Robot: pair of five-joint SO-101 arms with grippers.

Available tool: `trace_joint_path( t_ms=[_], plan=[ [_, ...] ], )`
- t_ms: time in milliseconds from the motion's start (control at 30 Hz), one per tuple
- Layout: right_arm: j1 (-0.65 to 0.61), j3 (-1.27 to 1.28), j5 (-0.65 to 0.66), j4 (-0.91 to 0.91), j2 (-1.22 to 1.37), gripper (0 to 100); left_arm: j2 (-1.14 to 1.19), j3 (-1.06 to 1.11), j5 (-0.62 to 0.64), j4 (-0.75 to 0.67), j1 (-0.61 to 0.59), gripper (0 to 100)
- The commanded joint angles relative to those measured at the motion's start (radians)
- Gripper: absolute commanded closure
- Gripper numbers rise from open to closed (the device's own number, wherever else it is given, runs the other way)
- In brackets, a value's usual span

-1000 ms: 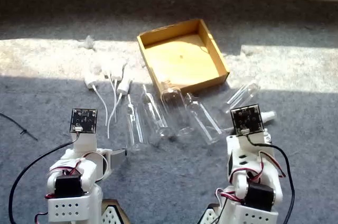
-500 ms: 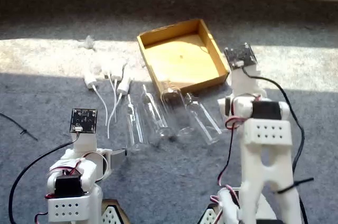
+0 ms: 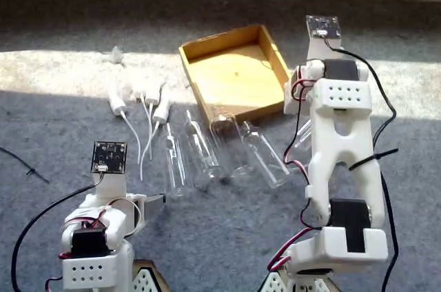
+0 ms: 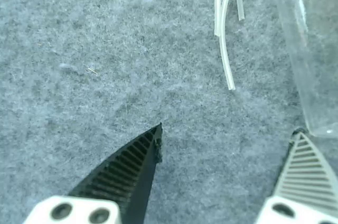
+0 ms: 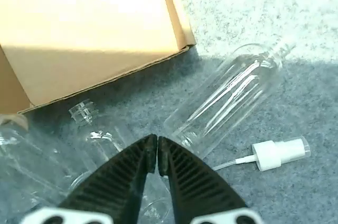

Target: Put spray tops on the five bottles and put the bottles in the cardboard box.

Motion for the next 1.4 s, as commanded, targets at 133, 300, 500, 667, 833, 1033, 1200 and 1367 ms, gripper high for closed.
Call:
trace_joint_path(
  t_ms=[133, 300, 500, 667, 833, 1033, 1200, 1367],
  plan=[
    [-0.03, -0.065, 0.023, 0.008, 0.007, 91.6, -0.008, 0.019, 0.011, 0.003, -0.008, 66],
    [-0.061, -0.068, 0.023, 0.007, 0.007, 91.3, -0.008, 0.019, 0.011, 0.003, -0.008, 66],
    [-0.085, -0.064, 0.023, 0.007, 0.007, 91.3, -0.008, 0.019, 0.011, 0.003, -0.008, 66],
    [-0.099, -0.062, 0.023, 0.008, 0.007, 91.3, -0.008, 0.019, 0.011, 0.003, -0.008, 66],
    [-0.156, -0.068, 0.032, 0.151, 0.005, 91.0, -0.008, 0.019, 0.011, 0.003, -0.008, 66],
    [-0.34, -0.157, 0.032, 0.372, 0.007, 91.0, -0.008, 0.019, 0.006, 0.003, 0.001, 66],
    [-0.447, -0.173, 0.026, 0.403, 0.007, 91.0, -0.008, 0.019, 0.008, 0.003, 0.214, 66],
    [-0.515, -0.173, 0.025, 0.403, 0.007, 91.0, -0.008, 0.019, 0.008, 0.003, 0.318, 66]
  ],
)
